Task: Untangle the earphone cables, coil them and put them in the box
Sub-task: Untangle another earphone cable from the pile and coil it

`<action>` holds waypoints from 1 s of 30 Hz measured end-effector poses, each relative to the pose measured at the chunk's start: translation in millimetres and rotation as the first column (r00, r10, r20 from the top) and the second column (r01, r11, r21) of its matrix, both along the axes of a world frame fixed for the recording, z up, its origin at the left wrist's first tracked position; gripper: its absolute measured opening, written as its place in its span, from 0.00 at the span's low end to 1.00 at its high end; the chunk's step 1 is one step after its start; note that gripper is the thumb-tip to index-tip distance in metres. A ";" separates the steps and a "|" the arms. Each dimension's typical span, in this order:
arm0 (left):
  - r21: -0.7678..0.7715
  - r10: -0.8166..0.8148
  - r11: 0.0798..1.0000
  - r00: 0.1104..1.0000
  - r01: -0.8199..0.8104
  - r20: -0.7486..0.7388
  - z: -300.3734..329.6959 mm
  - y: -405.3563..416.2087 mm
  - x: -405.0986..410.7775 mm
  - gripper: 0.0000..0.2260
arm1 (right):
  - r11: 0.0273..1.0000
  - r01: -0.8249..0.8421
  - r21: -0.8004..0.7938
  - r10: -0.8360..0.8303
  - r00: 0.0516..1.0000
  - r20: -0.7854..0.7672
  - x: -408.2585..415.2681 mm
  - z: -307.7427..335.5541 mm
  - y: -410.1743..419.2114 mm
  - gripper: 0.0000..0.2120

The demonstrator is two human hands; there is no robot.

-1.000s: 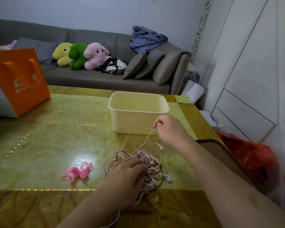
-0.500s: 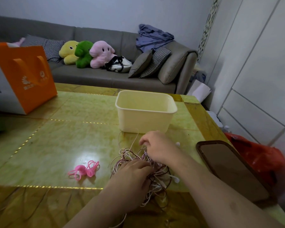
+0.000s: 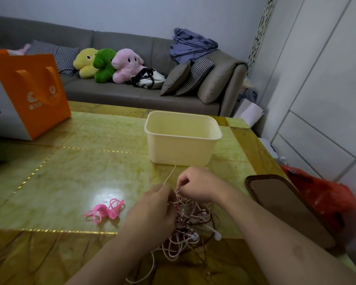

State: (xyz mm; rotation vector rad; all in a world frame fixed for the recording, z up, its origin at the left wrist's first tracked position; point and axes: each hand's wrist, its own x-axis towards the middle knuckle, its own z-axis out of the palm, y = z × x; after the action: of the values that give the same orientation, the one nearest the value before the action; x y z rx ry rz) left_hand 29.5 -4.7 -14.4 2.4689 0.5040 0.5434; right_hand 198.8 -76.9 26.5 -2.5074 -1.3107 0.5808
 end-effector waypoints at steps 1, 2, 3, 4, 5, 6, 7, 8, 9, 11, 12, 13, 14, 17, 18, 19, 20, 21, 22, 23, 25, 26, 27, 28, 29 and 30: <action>-0.018 0.024 1.000 1.000 -0.024 0.017 0.7 -0.9 0.5 0.04 | 0.999 0.015 0.052 -0.013 0.999 -0.034 0.8 -2.1 -2.3 0.13; -0.041 0.053 0.998 0.998 -0.052 0.036 0.5 -1.3 0.9 0.06 | 0.994 0.048 0.098 -0.042 0.997 -0.060 -0.2 -2.5 -3.4 0.19; -0.075 0.091 0.993 0.994 -0.087 0.055 0.2 -1.6 1.7 0.07 | 0.987 0.086 0.138 -0.077 0.995 -0.069 -1.1 -2.6 -4.7 0.24; -0.119 0.132 0.985 0.989 -0.123 0.067 -0.2 -1.4 2.6 0.08 | 0.981 0.116 0.158 -0.109 0.993 -0.055 -1.3 -2.2 -5.9 0.26; -0.167 0.168 0.974 0.983 -0.155 0.070 -0.4 -1.3 3.0 0.09 | 0.978 0.125 0.168 -0.119 0.992 -0.042 -2.3 -2.5 -6.2 0.25; -0.208 0.193 0.962 0.979 -0.177 0.060 -1.5 -0.8 3.2 0.10 | 0.981 0.121 0.151 -0.119 0.993 -0.025 -3.9 -2.1 -6.3 0.24; -0.231 0.204 0.954 0.978 -0.189 0.044 -2.1 -0.6 3.2 0.10 | 0.985 0.108 0.135 -0.108 0.994 -0.007 -5.5 -1.6 -6.1 0.23; -0.236 0.204 0.953 0.978 -0.192 0.030 -3.3 0.0 3.2 0.10 | 0.988 0.102 0.114 -0.103 0.995 0.004 -6.6 -0.6 -6.2 0.19; -0.232 0.199 0.954 0.980 -0.188 0.023 -4.7 0.5 2.9 0.10 | 0.991 0.100 0.094 -0.101 0.995 0.011 -7.2 -0.5 -5.7 0.12; -0.219 0.183 0.960 0.983 -0.173 0.029 -6.4 1.1 3.0 0.10 | 0.992 0.114 0.048 -0.114 0.993 0.009 -9.3 -1.8 -3.3 0.12; -0.211 0.176 0.963 0.984 -0.165 0.031 -6.9 1.1 3.2 0.10 | 0.990 0.137 0.038 -0.138 0.990 0.020 -8.5 -5.2 -1.7 0.13; -0.202 0.170 0.966 0.985 -0.160 0.031 -6.9 1.2 3.6 0.11 | 0.985 0.165 0.039 -0.167 0.986 0.032 -7.4 -8.0 -0.3 0.15; -0.196 0.163 0.968 0.986 -0.154 0.031 -7.2 1.4 4.2 0.11 | 0.981 0.184 0.053 -0.187 0.981 0.047 -5.2 -11.8 1.5 0.18; -0.174 0.141 0.976 0.990 -0.133 0.031 -9.1 3.6 5.9 0.14 | 0.989 0.148 0.025 -0.150 0.983 0.107 -1.9 -16.3 4.6 0.16; -0.168 0.138 0.977 0.990 -0.132 0.028 -9.5 4.1 6.4 0.14 | 0.994 0.111 0.003 -0.111 0.985 0.136 -1.9 -15.9 5.1 0.10; -0.168 0.136 0.977 0.990 -0.129 0.025 -10.0 4.7 6.6 0.15 | 0.996 0.086 -0.016 -0.083 0.984 0.158 -2.0 -14.8 5.9 0.07; -0.169 0.133 0.977 0.991 -0.128 0.021 -10.5 5.0 7.0 0.15 | 0.997 0.067 -0.032 -0.062 0.986 0.156 -1.4 -15.0 7.2 0.05; -0.167 0.131 0.978 0.991 -0.127 0.017 -10.9 5.2 7.1 0.14 | 0.997 0.058 -0.060 -0.047 0.986 0.163 -2.2 -14.3 7.8 0.04; -0.163 0.130 0.979 0.991 -0.127 0.010 -11.2 5.2 7.2 0.14 | 0.996 0.047 -0.075 -0.034 0.985 0.169 -1.1 -16.5 9.3 0.04; -0.158 0.129 0.979 0.992 -0.127 0.004 -11.0 4.9 7.4 0.14 | 0.995 0.035 -0.097 -0.017 0.983 0.181 -1.6 -16.2 9.7 0.04; -0.147 0.129 0.981 0.992 -0.128 -0.004 -11.1 4.7 7.5 0.13 | 0.993 -0.002 -0.115 0.027 0.977 0.211 -4.8 -12.4 8.6 0.04; -0.145 0.130 0.981 0.992 -0.130 -0.007 -10.9 4.5 7.4 0.13 | 0.993 -0.015 -0.119 0.041 0.975 0.218 -6.3 -10.6 8.0 0.05; -0.142 0.131 0.981 0.991 -0.131 -0.010 -10.7 4.2 7.1 0.12 | 0.991 -0.020 -0.135 0.050 0.975 0.219 -9.2 -7.3 7.1 0.07; -0.140 0.133 0.981 0.991 -0.134 -0.012 -10.5 3.9 7.0 0.12 | 0.990 -0.017 -0.142 0.044 0.980 0.194 -11.5 -5.8 7.2 0.10; -0.142 0.135 0.981 0.991 -0.135 -0.011 -10.5 3.7 6.9 0.13 | 0.989 -0.014 -0.148 0.039 0.984 0.174 -13.8 -3.5 7.2 0.12; -0.147 0.134 0.980 0.991 -0.135 -0.011 -10.6 3.4 6.8 0.13 | 0.988 -0.018 -0.156 0.043 0.987 0.155 -13.8 -3.5 8.0 0.14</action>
State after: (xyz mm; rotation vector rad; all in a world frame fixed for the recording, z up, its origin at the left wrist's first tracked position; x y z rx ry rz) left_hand 36.3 -1.3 -25.0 2.3060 0.6904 0.5387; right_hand 185.0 -68.9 22.9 -2.7123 -1.4115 0.5166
